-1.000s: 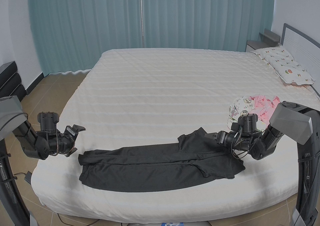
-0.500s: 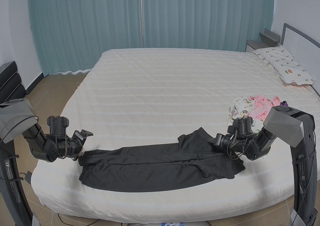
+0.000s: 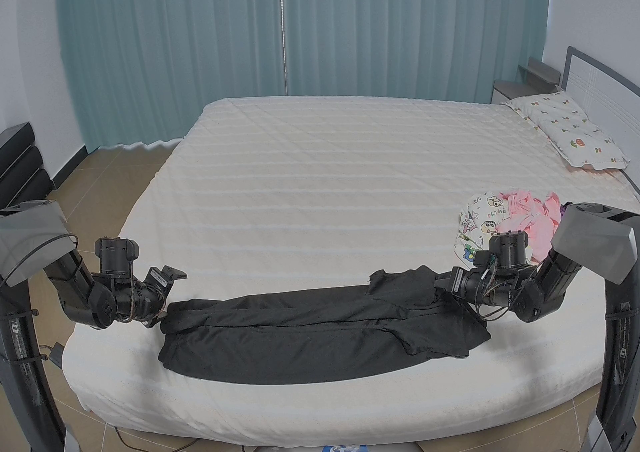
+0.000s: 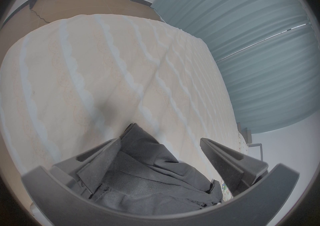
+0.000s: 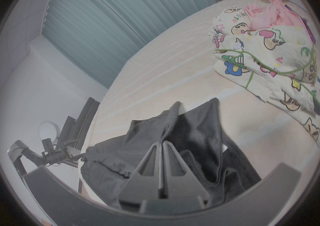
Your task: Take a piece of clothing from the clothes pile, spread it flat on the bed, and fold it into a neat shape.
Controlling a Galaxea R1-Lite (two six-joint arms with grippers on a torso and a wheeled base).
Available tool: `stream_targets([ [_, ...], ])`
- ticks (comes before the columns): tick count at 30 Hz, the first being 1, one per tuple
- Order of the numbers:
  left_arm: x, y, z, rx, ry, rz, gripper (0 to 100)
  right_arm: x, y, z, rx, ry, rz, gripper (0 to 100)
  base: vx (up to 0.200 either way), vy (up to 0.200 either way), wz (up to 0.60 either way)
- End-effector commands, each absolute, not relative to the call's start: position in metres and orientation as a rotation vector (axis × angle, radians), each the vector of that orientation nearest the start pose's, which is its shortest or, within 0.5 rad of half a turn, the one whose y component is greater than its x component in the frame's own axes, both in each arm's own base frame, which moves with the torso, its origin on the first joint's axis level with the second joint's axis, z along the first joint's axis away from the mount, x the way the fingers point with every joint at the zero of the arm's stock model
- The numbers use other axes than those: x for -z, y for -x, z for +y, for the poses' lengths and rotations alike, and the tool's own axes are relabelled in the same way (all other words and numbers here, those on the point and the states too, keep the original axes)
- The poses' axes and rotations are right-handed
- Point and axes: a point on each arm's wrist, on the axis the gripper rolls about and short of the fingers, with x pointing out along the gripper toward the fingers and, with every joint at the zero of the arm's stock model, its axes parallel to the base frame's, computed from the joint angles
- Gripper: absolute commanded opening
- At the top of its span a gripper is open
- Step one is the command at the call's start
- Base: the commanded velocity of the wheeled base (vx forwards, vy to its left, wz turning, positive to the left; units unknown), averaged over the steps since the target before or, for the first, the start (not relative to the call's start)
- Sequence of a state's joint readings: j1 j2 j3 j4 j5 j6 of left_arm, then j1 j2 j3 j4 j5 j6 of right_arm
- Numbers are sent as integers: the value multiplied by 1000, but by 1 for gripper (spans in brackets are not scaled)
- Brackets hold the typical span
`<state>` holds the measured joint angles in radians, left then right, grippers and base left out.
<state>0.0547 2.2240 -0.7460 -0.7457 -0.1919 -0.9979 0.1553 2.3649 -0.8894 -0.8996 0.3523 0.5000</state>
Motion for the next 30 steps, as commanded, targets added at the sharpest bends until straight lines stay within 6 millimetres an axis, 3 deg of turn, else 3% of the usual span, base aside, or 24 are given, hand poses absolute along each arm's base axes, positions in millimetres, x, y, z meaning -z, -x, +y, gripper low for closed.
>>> stream_targets([
  [1, 0, -344, 16, -267, 1027, 747, 100, -1, -377, 66, -354, -535, 669, 0, 0, 0, 0],
  [18, 5, -336, 15, -300, 948, 767, 100, -2, -356, 58, -359, -543, 717, 0, 0, 0, 0],
  [23, 3, -333, 15, -306, 946, 777, 100, 0, -341, 57, -397, -550, 757, 0, 0, 0, 0],
  [30, 1, -329, 6, -312, 934, 837, 100, 3, -335, 56, -407, -550, 751, 0, 0, 0, 0],
])
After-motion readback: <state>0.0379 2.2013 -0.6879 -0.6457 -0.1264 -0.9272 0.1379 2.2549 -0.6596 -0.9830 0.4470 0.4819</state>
